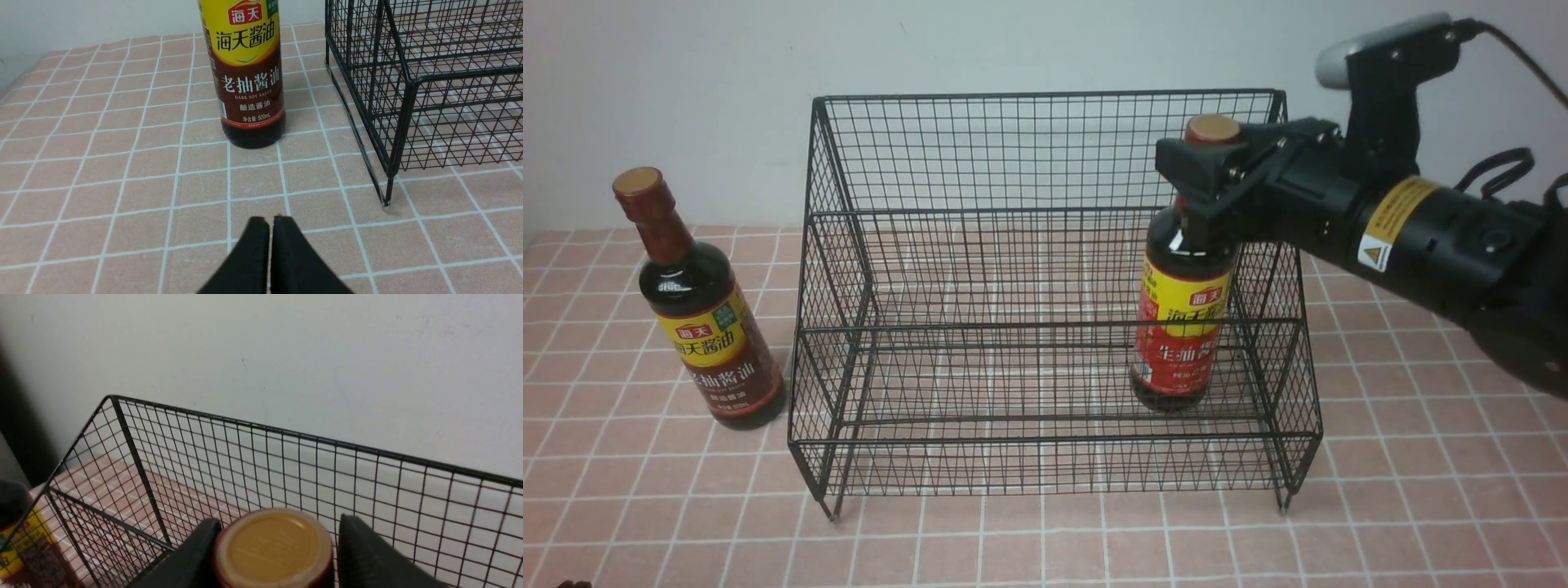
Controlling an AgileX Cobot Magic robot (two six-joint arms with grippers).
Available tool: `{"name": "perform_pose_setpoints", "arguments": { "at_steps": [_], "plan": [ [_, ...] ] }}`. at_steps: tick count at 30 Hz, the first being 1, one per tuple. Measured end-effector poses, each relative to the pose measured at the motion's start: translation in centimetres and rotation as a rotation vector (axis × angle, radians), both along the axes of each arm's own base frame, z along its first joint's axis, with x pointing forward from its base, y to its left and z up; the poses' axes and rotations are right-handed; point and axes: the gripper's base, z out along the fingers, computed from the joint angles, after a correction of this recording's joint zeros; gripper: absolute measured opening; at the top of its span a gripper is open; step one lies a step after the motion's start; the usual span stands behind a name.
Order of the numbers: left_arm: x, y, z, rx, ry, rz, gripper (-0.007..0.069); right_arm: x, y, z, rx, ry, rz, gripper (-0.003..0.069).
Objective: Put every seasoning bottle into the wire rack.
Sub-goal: Use the right arm to put the condiment bottle back on the shelf, then use the left arm to grab the condiment bottle closest to it
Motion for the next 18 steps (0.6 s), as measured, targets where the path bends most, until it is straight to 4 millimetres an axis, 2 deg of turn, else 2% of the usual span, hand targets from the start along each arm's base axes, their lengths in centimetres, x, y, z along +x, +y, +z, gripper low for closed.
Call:
{"name": "perform_pose_setpoints", "arguments": {
  "at_steps": [5, 10, 12, 13, 18],
  "plan": [
    [0.0, 0.0, 0.0, 0.000, 0.000, 0.000, -0.0007, -1.2, -1.0, 1.8, -0.018, 0.008, -0.049, 0.0390],
    [0.0, 0.0, 0.0, 0.000, 0.000, 0.000, -0.0007, -4.4, -3.2, 5.6, -0.067, -0.020, -0.134, 0.0379],
    [0.0, 0.0, 0.0, 0.000, 0.000, 0.000, -0.0007, -6.7, -4.9, 7.3, -0.098, -0.009, -0.200, 0.0325],
    [0.0, 0.0, 0.0, 0.000, 0.000, 0.000, -0.0007, -6.9, -5.0, 7.6, -0.093, -0.016, -0.200, 0.0318],
    [0.0, 0.0, 0.0, 0.000, 0.000, 0.000, -0.0007, -11.5, -8.1, 8.8, -0.169, 0.074, -0.308, 0.0061]
  ]
}}
